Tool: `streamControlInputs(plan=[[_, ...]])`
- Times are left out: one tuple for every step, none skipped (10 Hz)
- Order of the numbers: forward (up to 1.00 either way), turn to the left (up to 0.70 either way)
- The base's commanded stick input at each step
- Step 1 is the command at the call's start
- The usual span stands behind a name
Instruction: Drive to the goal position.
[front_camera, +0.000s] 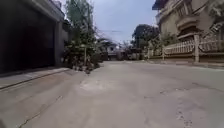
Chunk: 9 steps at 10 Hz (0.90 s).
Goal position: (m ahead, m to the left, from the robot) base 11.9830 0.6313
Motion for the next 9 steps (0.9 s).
streamControlInputs(plan=[[1.00, 0.00], [1.00, 0.00], [1.00, 0.00], [1.00, 0.00], [1.00, 0.00], [1.00, 0.00], [1.00, 0.00], [1.00, 0.00], [1.00, 0.00]])
